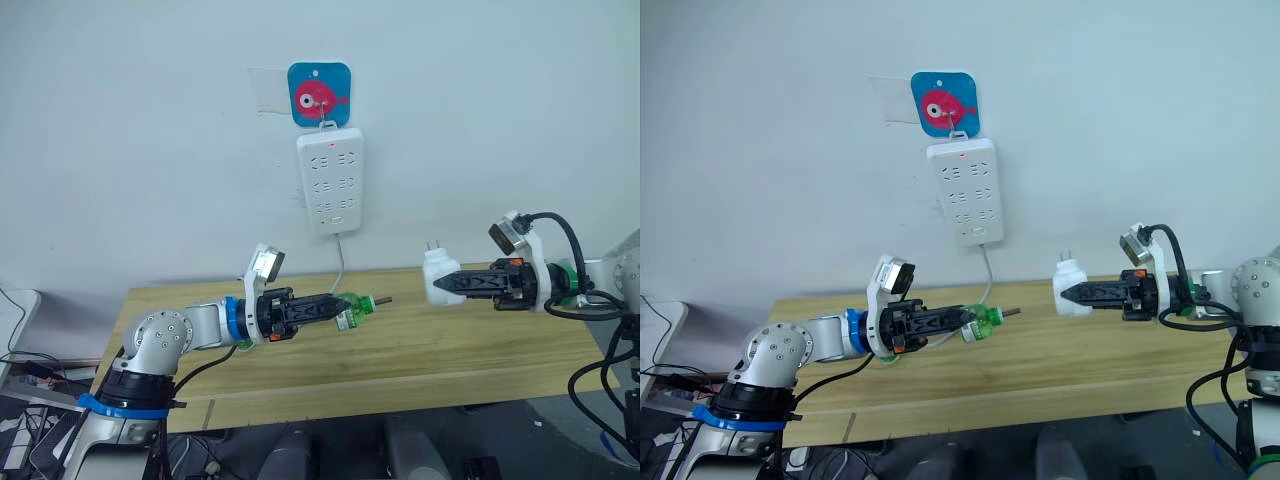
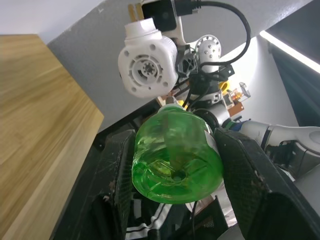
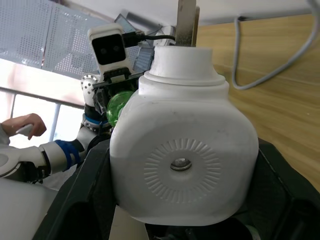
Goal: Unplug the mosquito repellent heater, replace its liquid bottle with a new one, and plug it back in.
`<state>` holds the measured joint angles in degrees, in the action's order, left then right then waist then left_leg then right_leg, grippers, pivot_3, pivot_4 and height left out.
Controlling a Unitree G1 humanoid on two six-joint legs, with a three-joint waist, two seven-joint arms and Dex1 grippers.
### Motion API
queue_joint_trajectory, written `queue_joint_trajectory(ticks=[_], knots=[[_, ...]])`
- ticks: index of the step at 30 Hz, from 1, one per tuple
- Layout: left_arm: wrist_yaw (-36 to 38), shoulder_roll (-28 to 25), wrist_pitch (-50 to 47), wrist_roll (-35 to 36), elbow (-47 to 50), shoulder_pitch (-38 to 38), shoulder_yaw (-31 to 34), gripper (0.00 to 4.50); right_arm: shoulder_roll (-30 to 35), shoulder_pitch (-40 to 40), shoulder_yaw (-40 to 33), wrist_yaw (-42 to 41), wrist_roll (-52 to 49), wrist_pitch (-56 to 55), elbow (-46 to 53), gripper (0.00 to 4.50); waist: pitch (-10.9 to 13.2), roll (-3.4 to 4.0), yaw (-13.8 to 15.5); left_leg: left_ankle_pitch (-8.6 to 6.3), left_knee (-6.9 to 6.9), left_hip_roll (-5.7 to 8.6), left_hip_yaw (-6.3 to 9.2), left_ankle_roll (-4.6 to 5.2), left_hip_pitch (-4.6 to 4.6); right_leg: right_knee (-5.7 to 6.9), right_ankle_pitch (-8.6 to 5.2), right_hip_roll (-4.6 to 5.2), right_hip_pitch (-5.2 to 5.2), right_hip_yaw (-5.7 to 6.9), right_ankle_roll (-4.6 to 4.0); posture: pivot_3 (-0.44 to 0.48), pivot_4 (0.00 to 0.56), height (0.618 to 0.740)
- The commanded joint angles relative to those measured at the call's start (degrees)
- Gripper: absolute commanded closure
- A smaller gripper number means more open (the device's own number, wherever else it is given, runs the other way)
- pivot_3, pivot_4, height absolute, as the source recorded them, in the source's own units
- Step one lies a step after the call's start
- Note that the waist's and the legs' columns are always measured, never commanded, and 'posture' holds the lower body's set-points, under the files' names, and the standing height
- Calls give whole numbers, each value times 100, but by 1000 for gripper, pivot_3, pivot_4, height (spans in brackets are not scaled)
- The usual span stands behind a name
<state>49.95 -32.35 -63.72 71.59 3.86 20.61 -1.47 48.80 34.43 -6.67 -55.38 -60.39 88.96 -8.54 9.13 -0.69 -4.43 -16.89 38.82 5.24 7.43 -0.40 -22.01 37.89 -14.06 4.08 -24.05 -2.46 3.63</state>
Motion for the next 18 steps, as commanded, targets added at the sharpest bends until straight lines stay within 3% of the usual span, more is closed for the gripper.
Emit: queue_joint_trajectory(ticks=[1, 9, 18], knots=[[84, 27, 6, -41, 195, -28, 217, 2291, 417, -96, 244, -157, 705, -655, -352, 1506, 0, 0, 10, 0, 0, 1, -1, 0, 0, -1, 0, 1, 0, 0, 0, -122, 162, 740], [24, 105, 9, -159, 627, -318, 283, 2291, 626, -330, 1813, 487, 3742, -3480, -2262, 1506, 35, 11, 29, 1, -1, 2, -14, -2, 1, -2, 0, 3, -2, -9, 0, -93, 185, 740], [-125, 157, 69, -217, 927, -567, 339, 2291, 226, -106, 2209, 422, 5068, -4482, -3624, 1506, 86, 19, 24, 1, -1, -3, -19, -3, 8, 4, 0, 0, 1, -14, -1, -65, 199, 740]])
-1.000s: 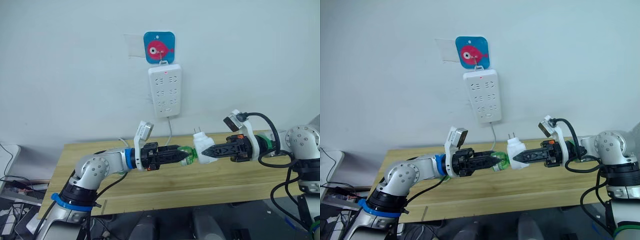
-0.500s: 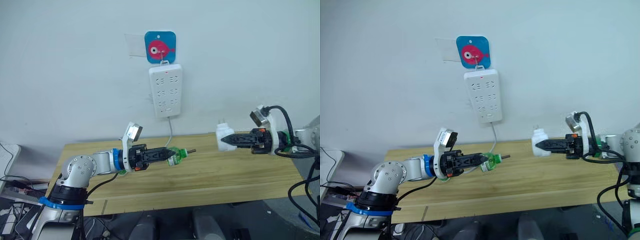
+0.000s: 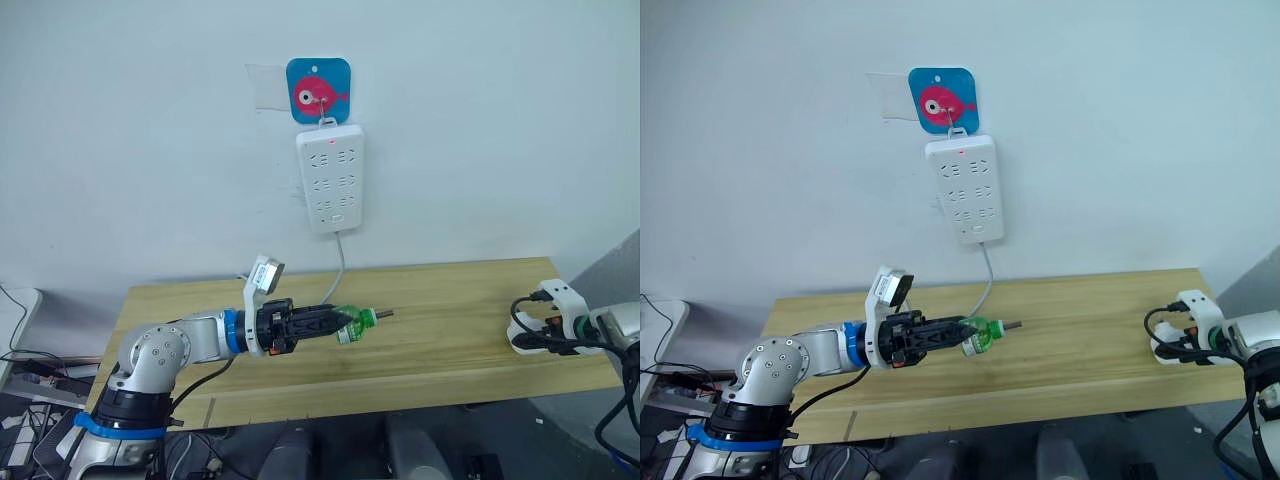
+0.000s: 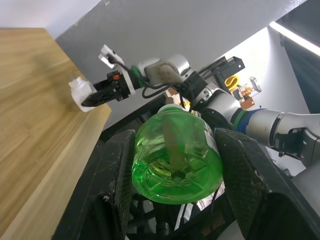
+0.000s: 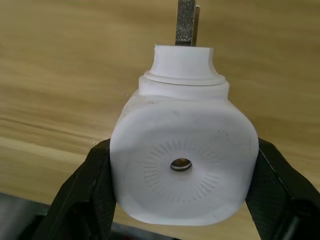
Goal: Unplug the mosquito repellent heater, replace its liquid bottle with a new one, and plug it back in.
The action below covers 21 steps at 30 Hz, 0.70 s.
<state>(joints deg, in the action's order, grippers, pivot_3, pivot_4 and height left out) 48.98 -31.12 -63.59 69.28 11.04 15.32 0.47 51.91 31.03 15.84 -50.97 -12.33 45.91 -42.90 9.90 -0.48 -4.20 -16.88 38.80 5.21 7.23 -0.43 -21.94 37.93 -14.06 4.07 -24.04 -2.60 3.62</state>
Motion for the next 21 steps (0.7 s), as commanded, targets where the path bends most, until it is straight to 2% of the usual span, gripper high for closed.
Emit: queue_joint_trajectory(ticks=[1, 12, 16, 17, 21], knots=[[-38, 34, 55, 14, 237, -62, 149, 2291, -149, 304, -74, -10, 335, -210, -312, 1506, 19, -1, 0, 0, 0, 0, 0, 0, 1, 0, 0, 0, 1, 0, 0, -59, 201, 740], [-68, 14, 54, -38, 437, -198, 116, 2291, -622, 933, -327, 13, 870, -559, -1360, 1506, 74, -20, 103, 1, 0, 3, 1, -3, 0, -3, 1, 1, 2, 1, -1, -53, 206, 740], [-39, 1, 56, -68, 410, -183, 113, 2291, -604, 1026, -425, -101, 941, -482, -1351, 169, 79, -19, 102, 1, 0, 3, 1, -2, 0, -3, 1, 1, 2, 1, -1, -64, 202, 740], [-22, -4, 60, -86, 401, -181, 108, 2291, -566, 1026, -447, -154, 957, -469, -1291, 18, 80, -18, 101, 1, 0, 3, 1, -3, 0, -3, 1, 1, 1, 1, -1, -69, 200, 740], [80, 0, 123, -227, 371, -166, 27, 2291, -287, 997, -563, -433, 898, -133, -771, 18, 82, -14, 95, 4, 0, 3, 0, -7, 0, -3, 1, 1, 1, 0, -2, -85, 193, 740]])
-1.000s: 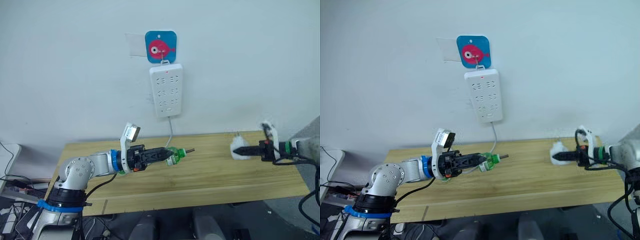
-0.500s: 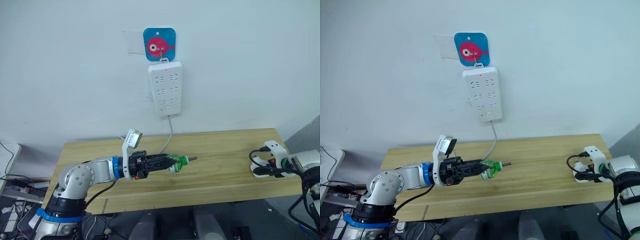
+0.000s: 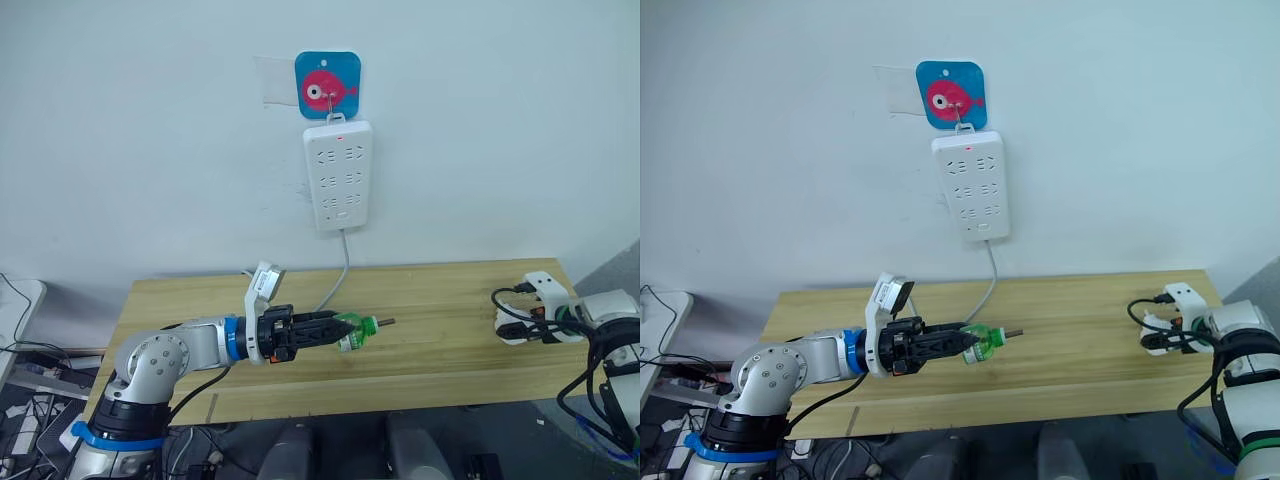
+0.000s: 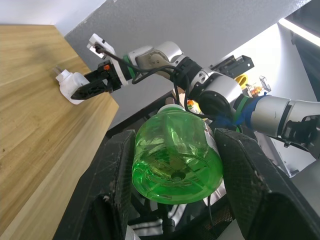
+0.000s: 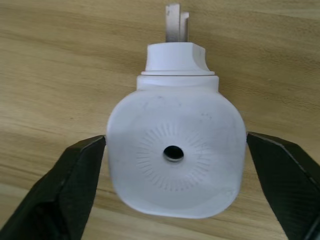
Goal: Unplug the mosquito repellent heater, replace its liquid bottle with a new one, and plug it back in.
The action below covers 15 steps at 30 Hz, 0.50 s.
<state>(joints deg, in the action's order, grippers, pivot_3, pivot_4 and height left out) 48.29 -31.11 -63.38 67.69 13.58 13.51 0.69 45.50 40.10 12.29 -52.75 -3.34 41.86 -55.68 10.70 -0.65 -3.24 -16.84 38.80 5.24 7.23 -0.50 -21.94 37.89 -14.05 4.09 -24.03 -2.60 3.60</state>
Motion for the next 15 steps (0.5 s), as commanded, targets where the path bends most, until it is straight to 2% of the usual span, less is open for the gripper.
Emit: queue_joint_trajectory(ticks=[1, 7, 9, 12, 15], knots=[[172, 13, 119, -107, 109, 20, -15, 2291, 477, 64, -258, -361, -70, 474, 782, 18, 5, 8, -1, 0, 0, 1, -1, -1, -1, 0, 0, 0, 0, 0, 0, -90, 191, 740], [349, 53, 395, -441, 122, 10, -61, 2291, 1054, -163, -775, -669, -542, 1364, 2599, 18, 10, 16, -22, -2, -1, -4, 2, 3, -3, -2, 0, 0, -1, 5, 0, -116, 184, 740], [367, 148, 837, -885, 213, 0, -213, 2291, 841, 93, -1541, -494, -1125, 2106, 3024, 18, 10, 16, -34, -3, -2, -6, 1, 4, -2, -2, 0, -1, -1, 4, 1, -132, 182, 740], [349, 479, 2041, -1871, 344, -3, -507, 2291, 344, -203, -2743, -187, -1939, 3046, 4091, 18, 11, 14, -22, -2, -2, -6, -1, 1, -3, -7, 1, 0, 2, 3, 0, -146, 182, 740], [52, 951, 3664, -3201, 178, 116, -849, 2291, -786, -764, -4215, 375, -2531, 4319, 5486, 18, 7, 8, 40, 4, -4, -10, 13, -12, -9, -22, 1, 0, 6, 14, -1, -152, 180, 740]])
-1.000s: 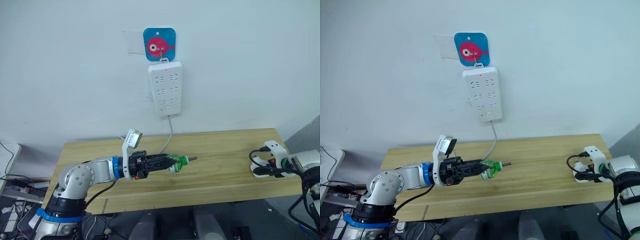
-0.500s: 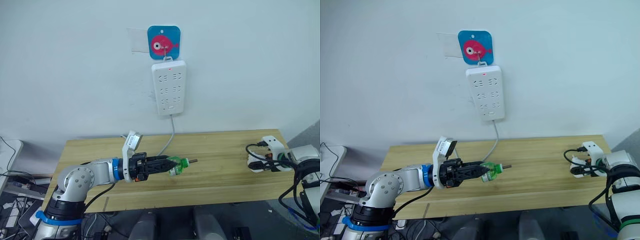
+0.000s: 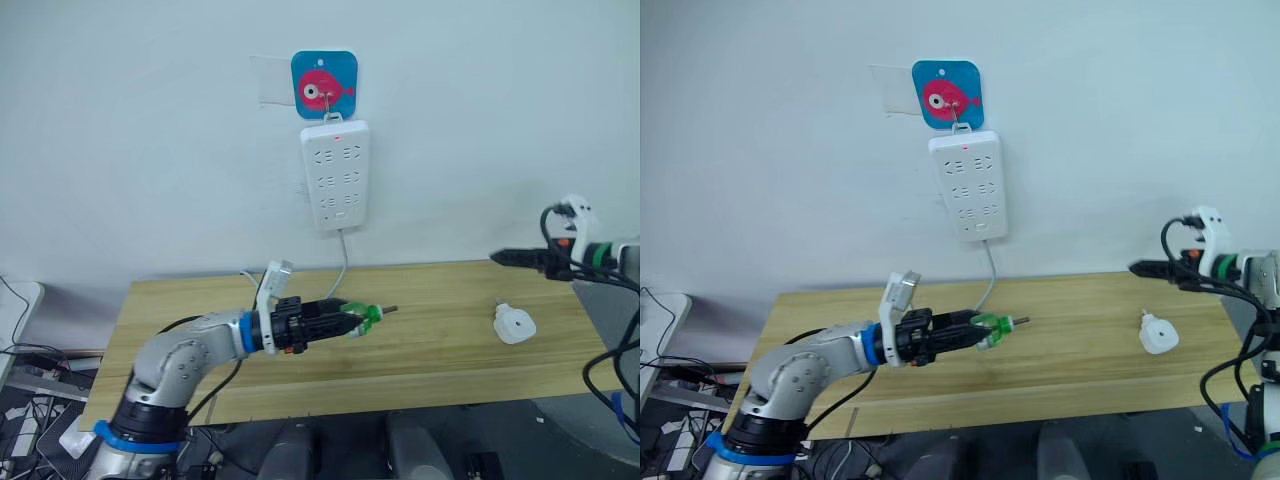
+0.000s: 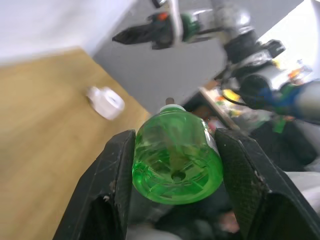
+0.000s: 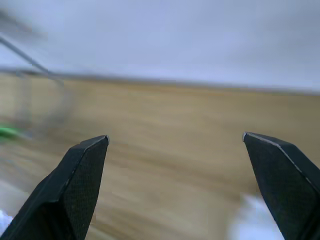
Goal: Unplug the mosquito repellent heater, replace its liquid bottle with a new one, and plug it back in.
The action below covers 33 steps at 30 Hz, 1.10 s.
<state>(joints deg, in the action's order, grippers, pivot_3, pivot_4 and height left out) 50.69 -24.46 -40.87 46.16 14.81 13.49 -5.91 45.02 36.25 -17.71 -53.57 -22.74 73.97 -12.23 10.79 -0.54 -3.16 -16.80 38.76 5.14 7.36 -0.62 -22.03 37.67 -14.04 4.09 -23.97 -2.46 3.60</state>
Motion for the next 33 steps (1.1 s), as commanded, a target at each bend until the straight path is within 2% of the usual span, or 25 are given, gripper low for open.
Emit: queue_joint_trajectory(ticks=[1, 3, 6, 11, 15, 26, 29, 33], knots=[[-301, 442, 1891, -1428, -42, 163, -270, 2291, -1257, -444, -1742, 696, -725, 1500, 1595, 18, -3, -3, 68, 2, -1, -1, 9, -4, -5, -8, 0, 0, 2, -1, 0, -153, 179, 740], [-530, 703, 2552, -1944, -250, 244, -327, 2291, -2155, -531, -2436, 1221, -1149, 1819, 2243, 18, -5, 3, 105, 3, 1, 0, 8, -6, -17, -12, 1, 1, -6, -2, -1, -160, 177, 740], [-845, 1015, 3186, -2527, -611, 395, -407, 2291, -3218, -727, -2814, 2033, -1794, 1853, 2966, 18, -6, 5, 109, 3, 5, 10, -6, -5, -35, -4, 3, 8, -29, -9, 1, -171, 175, 740], [-1008, 1375, 3498, -2857, -896, 503, -562, 2291, -4437, -655, -3323, 3418, -2660, 1853, 3287, 18, -10, 10, 21, 3, 4, 11, -3, -4, -33, 11, 3, 8, -33, -5, 3, -176, 169, 740], [-1005, 1560, 3676, -3000, -894, 533, -724, 2291, -4948, -742, -3299, 4232, -3309, 1853, 3462, 18, -11, 12, -38, 2, 5, 11, -1, -1, -33, 25, 3, 7, -35, -4, 3, -172, 168, 740], [-1050, 1741, 3731, -3109, -842, 517, -872, 2291, -5507, -450, -3220, 5667, -4136, 1829, 3478, 18, -16, 20, -191, -6, 5, 9, -1, 18, -11, 37, 3, 0, -25, -4, 3, -166, 168, 740], [-1069, 1744, 3736, -3117, -835, 516, -868, 2291, -5473, -510, -3109, 5874, -4498, 1775, 3425, 569, -16, 21, -196, -6, 4, 6, -2, 18, -8, 38, 3, -4, -23, -5, 3, -164, 167, 740], [-1088, 1741, 3733, -3113, -821, 521, -863, 2291, -5240, -612, -2925, 6131, -4919, 1644, 3254, 1903, -16, 20, -199, -6, 4, 6, -3, 19, -4, 38, 3, -4, -19, -5, 3, -163, 169, 740]])
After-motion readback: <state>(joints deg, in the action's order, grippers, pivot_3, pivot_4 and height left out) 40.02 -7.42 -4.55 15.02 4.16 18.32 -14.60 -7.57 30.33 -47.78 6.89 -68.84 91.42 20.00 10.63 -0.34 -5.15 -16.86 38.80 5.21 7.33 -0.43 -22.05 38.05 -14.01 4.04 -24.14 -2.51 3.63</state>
